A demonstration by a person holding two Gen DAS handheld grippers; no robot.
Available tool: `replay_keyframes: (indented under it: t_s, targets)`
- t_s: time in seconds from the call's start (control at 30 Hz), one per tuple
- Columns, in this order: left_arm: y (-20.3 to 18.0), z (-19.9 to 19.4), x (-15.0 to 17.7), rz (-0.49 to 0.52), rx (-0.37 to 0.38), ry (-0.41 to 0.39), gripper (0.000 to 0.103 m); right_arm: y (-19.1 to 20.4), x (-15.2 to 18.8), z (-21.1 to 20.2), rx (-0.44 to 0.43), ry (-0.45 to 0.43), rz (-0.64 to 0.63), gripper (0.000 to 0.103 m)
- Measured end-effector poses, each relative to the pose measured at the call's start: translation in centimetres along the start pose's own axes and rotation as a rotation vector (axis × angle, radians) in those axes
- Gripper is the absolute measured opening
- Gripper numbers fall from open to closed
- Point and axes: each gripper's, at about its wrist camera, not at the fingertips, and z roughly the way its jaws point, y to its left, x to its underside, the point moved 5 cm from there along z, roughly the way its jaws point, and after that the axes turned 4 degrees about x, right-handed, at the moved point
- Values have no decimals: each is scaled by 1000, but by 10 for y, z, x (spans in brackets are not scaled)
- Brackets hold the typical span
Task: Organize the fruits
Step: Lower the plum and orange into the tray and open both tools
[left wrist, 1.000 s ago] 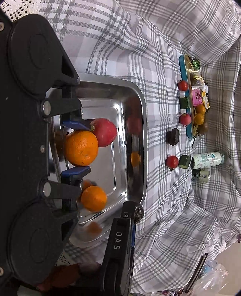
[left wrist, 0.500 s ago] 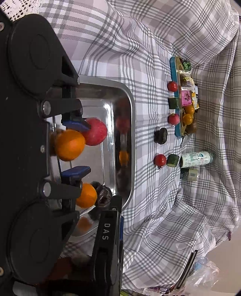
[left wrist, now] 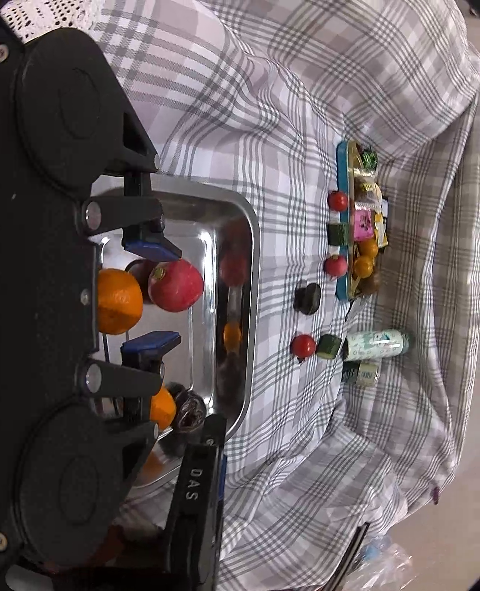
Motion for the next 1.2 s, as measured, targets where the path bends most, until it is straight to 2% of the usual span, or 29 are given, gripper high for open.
replay_keyframes:
  t_s: [0.43,0.87,1.2]
  targets:
    - [4,0,0,-8,-46,-8,50,2,2,-1,7,-13,-22,47]
    - [16,-4,-2,-67,-143,-32,50,-2,2,1,15,1,-19,47]
    - [23,-13,-8,-101,-169,-50,50,1,0,-11,66,-78,-26,47]
